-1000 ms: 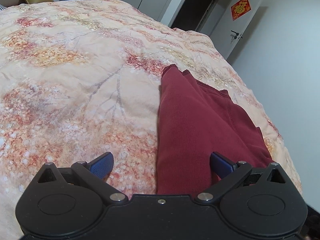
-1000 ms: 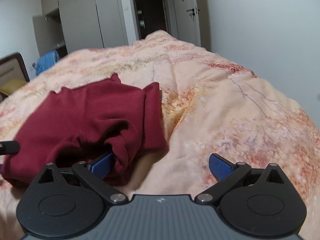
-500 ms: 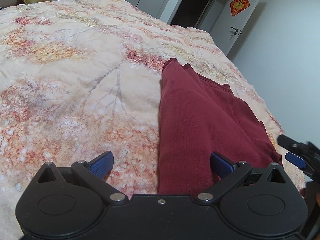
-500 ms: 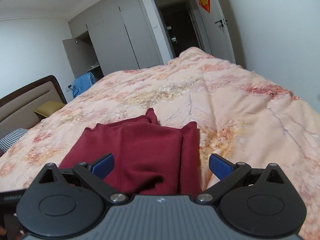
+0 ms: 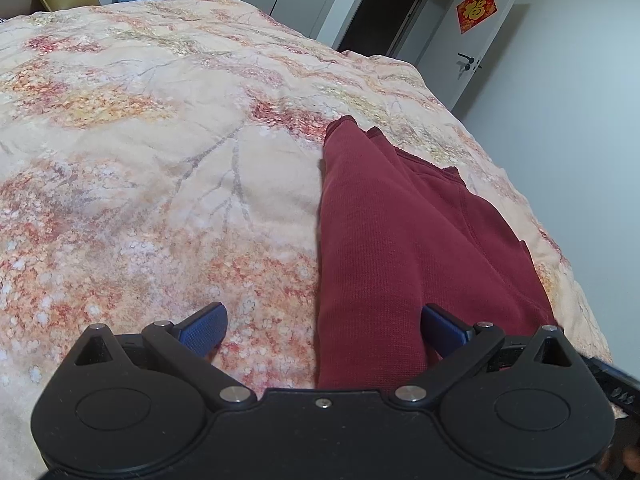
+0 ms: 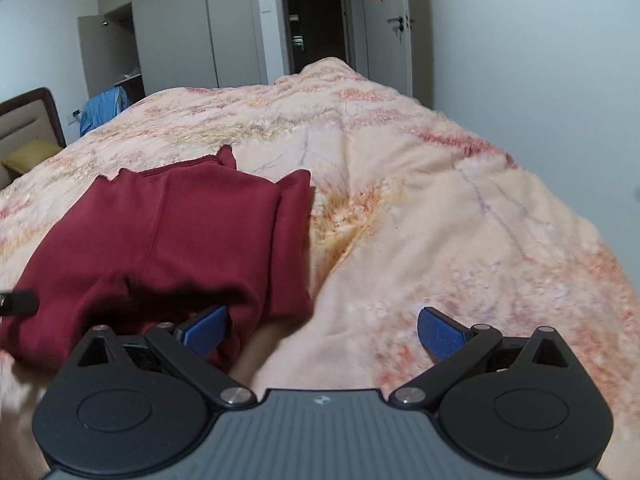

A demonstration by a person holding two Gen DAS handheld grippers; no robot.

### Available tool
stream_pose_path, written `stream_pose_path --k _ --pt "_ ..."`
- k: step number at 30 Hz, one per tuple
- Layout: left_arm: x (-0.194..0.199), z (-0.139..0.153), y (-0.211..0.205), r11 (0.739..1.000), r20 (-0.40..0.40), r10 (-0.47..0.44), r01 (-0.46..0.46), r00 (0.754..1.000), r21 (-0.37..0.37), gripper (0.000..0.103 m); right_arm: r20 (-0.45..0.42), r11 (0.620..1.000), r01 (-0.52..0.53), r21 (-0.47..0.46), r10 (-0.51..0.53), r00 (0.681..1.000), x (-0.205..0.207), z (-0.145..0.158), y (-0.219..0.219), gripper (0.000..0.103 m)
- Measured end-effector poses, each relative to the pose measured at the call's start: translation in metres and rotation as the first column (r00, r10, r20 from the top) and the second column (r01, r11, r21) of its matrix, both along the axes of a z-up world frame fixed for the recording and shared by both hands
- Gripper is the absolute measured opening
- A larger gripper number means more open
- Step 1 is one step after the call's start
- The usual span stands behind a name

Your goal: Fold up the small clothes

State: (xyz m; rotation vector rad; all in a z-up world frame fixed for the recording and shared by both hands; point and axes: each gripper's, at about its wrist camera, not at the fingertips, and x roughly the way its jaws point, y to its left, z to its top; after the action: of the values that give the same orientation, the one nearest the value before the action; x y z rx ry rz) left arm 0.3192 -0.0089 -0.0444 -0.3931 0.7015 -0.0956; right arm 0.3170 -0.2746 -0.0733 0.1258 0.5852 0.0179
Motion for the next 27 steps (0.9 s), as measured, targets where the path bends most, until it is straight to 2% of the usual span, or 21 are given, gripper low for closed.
stream_pose_path --k 4,9,11,13,17,18,21,24,26,27 --pt "0.0 0.0 0.0 1.0 -0.002 -0.002 0.002 1.0 0.003 0.102 0.105 0.999 -0.025 0.034 0.021 0.994 -0.003 0.019 -0.006 0.103" --pt "0.0 0.0 0.0 1.0 -0.007 -0.004 0.004 1.0 0.006 0.103 0.135 0.979 -0.112 0.172 0.089 0.987 0.023 0.031 -0.007 0.103" --pt "0.0 0.001 0.0 1.0 -0.006 -0.004 0.004 1.0 0.006 0.103 0.145 0.97 -0.144 0.198 0.116 0.983 0.034 0.029 -0.003 0.099" --pt "0.0 0.0 0.0 1.0 -0.006 -0.005 0.005 1.0 0.007 0.102 0.126 0.97 -0.148 0.191 0.125 0.984 0.046 0.026 0.003 0.087" --pt "0.002 -0.001 -0.001 1.0 -0.006 -0.009 0.009 1.0 0.011 0.103 0.086 0.974 -0.151 0.169 0.138 0.987 0.065 0.016 0.013 0.07" --pt "0.003 -0.001 -0.001 1.0 -0.006 -0.009 0.009 1.0 0.012 0.103 0.082 0.974 -0.154 0.164 0.142 0.987 0.067 0.014 0.015 0.061" --pt "0.004 -0.003 -0.003 1.0 -0.003 -0.012 0.012 1.0 0.022 0.103 0.066 0.976 -0.159 0.151 0.15 0.986 0.072 0.008 0.019 0.043" --pt "0.004 -0.004 -0.005 0.999 0.002 -0.014 0.014 1.0 0.034 0.103 0.058 0.968 -0.157 0.195 0.148 0.987 0.074 0.002 0.014 0.042" --pt "0.005 -0.004 -0.006 0.999 0.003 -0.016 0.016 1.0 0.042 0.103 0.052 0.963 -0.154 0.221 0.146 0.988 0.075 -0.001 0.01 0.036" --pt "0.005 -0.004 -0.007 0.999 0.002 -0.018 0.018 1.0 0.046 0.103 0.055 0.962 -0.152 0.226 0.143 0.988 0.076 -0.001 0.009 0.02"
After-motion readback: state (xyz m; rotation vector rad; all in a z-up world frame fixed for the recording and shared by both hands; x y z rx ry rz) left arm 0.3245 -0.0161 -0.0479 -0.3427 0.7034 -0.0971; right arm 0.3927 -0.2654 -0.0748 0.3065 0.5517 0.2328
